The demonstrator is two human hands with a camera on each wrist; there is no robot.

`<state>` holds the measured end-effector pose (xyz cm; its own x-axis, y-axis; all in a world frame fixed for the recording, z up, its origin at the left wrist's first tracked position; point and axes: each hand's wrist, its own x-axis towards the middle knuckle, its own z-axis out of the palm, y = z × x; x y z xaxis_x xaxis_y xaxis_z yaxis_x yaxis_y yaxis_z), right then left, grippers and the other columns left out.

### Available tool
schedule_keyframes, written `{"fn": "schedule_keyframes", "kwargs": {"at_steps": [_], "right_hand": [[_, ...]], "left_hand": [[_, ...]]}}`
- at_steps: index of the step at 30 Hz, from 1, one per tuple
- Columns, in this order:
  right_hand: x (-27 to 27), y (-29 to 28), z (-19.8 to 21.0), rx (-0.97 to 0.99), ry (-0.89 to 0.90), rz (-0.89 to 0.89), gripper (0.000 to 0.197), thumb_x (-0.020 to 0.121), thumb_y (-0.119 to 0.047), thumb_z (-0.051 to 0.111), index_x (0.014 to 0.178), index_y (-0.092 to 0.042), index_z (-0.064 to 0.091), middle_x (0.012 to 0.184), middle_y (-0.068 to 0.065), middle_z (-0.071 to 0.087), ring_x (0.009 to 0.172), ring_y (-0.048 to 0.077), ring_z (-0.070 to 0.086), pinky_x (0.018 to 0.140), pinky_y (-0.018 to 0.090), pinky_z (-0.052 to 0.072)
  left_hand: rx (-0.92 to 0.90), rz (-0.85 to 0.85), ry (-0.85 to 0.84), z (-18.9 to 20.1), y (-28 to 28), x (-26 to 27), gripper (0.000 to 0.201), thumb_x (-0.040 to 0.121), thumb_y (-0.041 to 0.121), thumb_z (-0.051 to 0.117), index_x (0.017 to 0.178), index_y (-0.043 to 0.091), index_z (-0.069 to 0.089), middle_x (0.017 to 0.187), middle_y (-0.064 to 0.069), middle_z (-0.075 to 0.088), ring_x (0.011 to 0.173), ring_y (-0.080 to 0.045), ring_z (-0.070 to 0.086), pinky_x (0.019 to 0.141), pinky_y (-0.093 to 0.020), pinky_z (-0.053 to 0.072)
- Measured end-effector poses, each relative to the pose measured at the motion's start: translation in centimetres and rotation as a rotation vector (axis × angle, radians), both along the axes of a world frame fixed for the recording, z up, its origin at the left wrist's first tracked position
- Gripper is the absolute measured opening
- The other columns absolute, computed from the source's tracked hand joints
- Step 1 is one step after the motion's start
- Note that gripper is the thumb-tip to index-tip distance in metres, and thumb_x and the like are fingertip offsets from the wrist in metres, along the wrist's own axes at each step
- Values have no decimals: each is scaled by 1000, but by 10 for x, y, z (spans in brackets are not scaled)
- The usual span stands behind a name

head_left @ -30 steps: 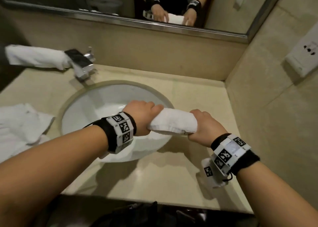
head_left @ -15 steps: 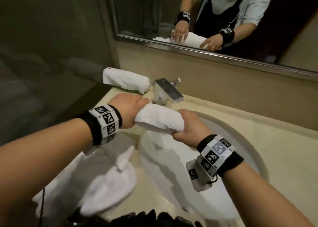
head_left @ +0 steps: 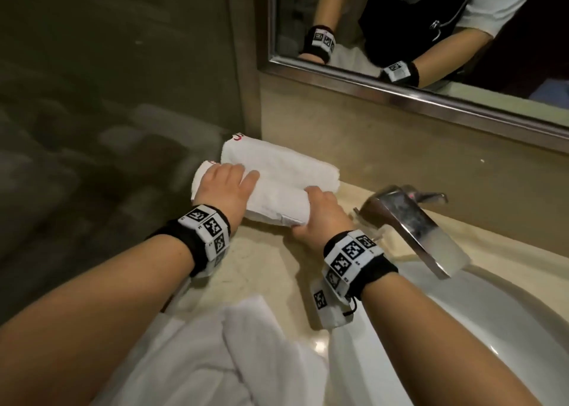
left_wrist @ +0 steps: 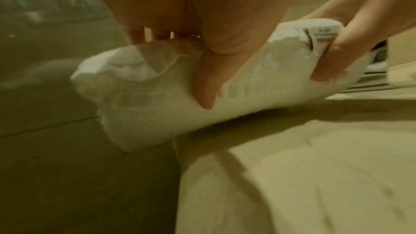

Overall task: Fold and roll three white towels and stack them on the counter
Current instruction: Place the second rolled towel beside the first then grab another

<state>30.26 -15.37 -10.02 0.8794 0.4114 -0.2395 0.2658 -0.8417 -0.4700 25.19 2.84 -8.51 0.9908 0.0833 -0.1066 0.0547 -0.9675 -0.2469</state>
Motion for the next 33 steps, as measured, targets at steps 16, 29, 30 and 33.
{"fn": "schedule_keyframes", "kwargs": {"at_steps": [16,29,30,33], "right_hand": [[-12,-9,27,-227,-189,81,86,71,-56,65,138,-27,20,142,7,24,127,29,33,101,44,36],[-210,-2,20,-224,-30,961,95,63,-65,66,139,-33,18,145,4,27,125,28,38,100,43,38],[-219,-1,12,-298,-87,998,95,65,-61,66,140,-32,14,146,6,24,126,30,36,100,43,35],[-227,4,0,-401,-177,998,88,73,-51,65,141,-28,14,138,13,32,120,33,38,98,42,34]], "left_hand": [[-140,22,87,17,2,-16,84,76,18,58,144,20,9,149,-12,16,138,-31,16,115,-39,12],[-477,390,178,38,3,-255,94,63,67,64,139,30,23,140,-3,41,129,-26,36,106,-38,33],[-496,414,251,29,2,-275,102,58,69,66,140,30,19,143,-3,37,130,-26,35,107,-39,33],[-520,449,382,2,-12,-314,121,52,69,69,144,33,-1,150,-3,18,137,-26,22,111,-42,29]]}}
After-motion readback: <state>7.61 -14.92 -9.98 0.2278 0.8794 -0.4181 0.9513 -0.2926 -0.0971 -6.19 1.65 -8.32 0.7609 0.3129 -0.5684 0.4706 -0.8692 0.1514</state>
